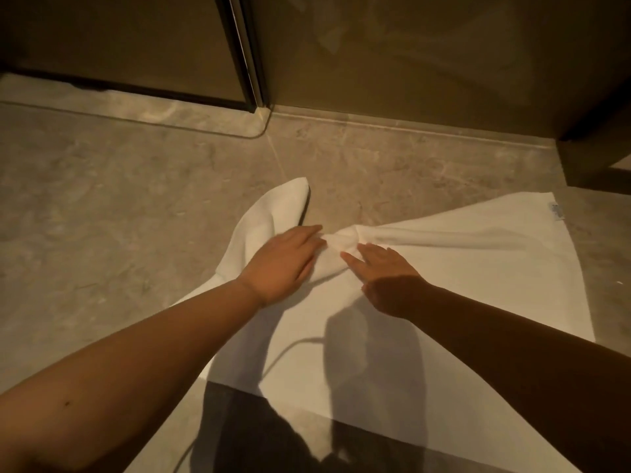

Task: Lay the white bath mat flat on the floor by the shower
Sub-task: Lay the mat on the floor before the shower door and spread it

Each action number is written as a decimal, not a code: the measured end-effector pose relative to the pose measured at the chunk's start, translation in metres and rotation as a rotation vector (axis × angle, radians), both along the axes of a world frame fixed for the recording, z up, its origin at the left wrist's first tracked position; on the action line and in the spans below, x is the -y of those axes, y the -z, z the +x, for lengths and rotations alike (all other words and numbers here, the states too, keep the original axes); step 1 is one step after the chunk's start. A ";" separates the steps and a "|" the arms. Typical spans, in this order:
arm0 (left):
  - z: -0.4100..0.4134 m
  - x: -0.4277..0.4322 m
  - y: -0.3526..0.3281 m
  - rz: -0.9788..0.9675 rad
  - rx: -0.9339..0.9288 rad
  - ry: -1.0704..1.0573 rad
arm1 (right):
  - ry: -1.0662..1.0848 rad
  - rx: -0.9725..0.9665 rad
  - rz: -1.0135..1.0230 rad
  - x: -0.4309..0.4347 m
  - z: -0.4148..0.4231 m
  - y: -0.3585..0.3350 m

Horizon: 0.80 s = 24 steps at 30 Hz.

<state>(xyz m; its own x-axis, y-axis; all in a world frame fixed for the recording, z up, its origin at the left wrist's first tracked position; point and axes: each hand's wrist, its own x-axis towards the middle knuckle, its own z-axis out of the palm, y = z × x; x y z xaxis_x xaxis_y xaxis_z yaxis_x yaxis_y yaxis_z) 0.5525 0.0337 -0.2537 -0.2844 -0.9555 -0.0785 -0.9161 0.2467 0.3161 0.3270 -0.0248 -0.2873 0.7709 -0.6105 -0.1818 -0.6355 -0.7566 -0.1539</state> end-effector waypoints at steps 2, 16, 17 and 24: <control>0.009 0.010 0.004 -0.042 0.091 -0.090 | 0.013 0.037 -0.022 0.000 0.003 0.005; 0.038 0.066 0.008 0.038 0.677 0.279 | 0.008 0.116 -0.031 0.002 -0.001 0.015; 0.041 0.065 0.011 0.003 0.654 0.277 | 0.013 0.117 -0.034 0.002 -0.001 0.015; 0.050 0.062 0.007 -0.130 0.562 0.077 | 0.040 0.090 -0.107 -0.004 0.004 0.014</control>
<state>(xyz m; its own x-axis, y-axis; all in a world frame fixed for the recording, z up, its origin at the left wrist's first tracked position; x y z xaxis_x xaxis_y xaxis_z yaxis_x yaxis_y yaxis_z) 0.6024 -0.0279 -0.2602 -0.3024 -0.9454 -0.1212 -0.9122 0.3239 -0.2510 0.3314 -0.0207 -0.3013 0.7558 -0.6533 -0.0447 -0.6527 -0.7461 -0.1313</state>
